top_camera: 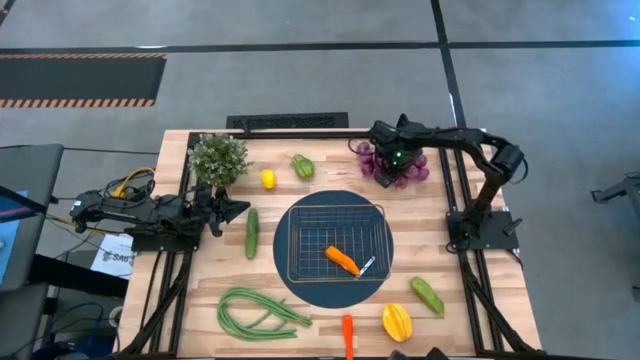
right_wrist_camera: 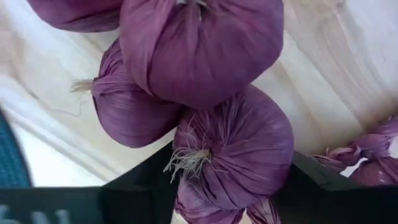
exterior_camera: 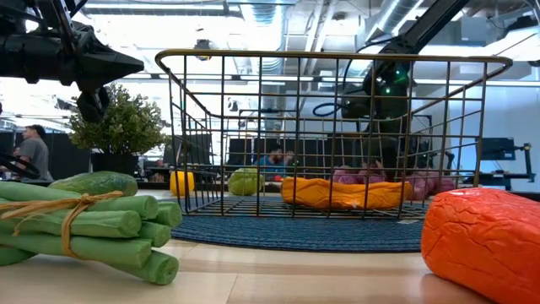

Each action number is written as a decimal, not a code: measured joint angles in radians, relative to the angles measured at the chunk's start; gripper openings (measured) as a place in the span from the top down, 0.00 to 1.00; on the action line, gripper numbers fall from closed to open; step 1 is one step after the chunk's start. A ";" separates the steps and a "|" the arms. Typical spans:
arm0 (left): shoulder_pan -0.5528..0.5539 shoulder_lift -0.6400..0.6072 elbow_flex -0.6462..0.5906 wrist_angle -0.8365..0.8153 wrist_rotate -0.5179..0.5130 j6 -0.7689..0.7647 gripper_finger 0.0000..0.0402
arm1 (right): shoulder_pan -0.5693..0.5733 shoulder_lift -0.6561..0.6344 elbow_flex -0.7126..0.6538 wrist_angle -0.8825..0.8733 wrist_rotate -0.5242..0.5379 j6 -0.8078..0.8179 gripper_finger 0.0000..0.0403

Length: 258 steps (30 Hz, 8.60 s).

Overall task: Build produce basket
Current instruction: Put the purple garlic into the gold wire basket, then put the top green cucumber into the gold wire basket

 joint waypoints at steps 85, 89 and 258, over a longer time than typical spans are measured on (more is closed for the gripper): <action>0.000 0.000 0.000 -0.057 0.062 0.000 1.00 | 0.923 0.145 0.426 -0.046 -0.002 0.516 0.66; 0.000 0.000 0.000 -0.059 0.062 0.000 1.00 | 0.923 0.135 0.426 -0.044 -0.002 0.516 0.52; -0.038 1.735 1.621 -0.869 0.116 0.528 0.82 | 0.491 -0.283 1.275 -0.698 0.468 0.056 0.99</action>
